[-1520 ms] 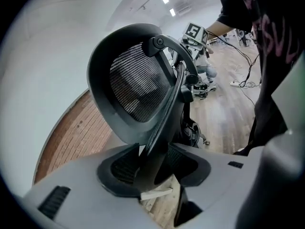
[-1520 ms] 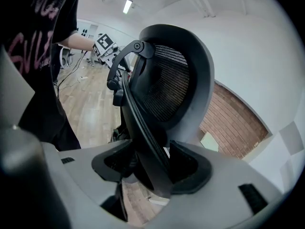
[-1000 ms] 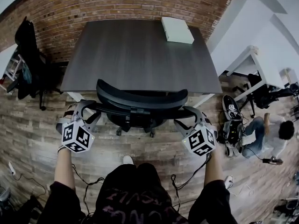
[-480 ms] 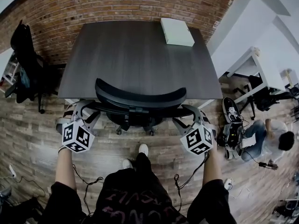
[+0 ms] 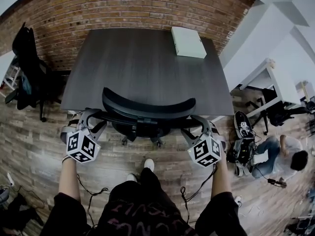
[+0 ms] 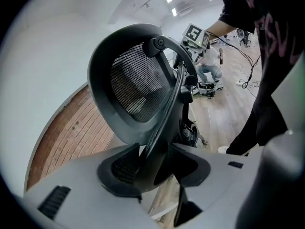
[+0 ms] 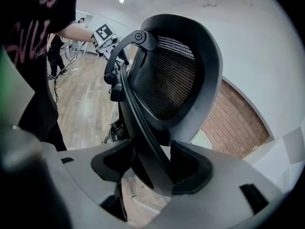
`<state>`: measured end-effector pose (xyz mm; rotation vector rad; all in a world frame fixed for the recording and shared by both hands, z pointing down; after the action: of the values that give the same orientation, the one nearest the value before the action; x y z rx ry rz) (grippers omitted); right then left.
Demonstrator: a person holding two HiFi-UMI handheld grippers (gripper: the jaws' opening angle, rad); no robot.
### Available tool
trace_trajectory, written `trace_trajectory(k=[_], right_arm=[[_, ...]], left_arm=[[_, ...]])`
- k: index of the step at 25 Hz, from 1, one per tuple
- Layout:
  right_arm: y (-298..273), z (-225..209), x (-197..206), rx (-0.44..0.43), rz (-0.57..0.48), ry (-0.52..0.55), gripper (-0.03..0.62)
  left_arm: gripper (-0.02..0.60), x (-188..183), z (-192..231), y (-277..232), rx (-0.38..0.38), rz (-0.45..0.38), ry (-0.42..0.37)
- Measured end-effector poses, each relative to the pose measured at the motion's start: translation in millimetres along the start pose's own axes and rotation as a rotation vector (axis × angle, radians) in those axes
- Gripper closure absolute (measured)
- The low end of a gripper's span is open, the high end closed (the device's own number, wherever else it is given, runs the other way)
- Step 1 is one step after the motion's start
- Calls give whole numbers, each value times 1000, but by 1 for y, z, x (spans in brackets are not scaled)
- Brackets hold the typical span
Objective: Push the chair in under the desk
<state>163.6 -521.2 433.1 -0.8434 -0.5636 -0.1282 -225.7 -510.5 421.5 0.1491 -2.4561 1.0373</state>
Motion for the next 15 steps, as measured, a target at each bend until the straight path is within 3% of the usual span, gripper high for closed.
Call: trace_trajectory(k=[15], right_arm=[[-8, -7, 4, 31, 32, 35, 338]], left_arm=[[380, -5, -1, -4, 13, -12, -3]])
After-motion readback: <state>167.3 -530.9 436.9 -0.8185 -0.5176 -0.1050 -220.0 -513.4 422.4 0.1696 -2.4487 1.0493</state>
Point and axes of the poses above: the fingertips, and each gripper's own axes: y backward along the fingers, z to its left, x out of its underside, the point moved 10 cm from there along y, backward along the fingers, and after that the axes turned 5 degrees about z, right-handed, at the moved point
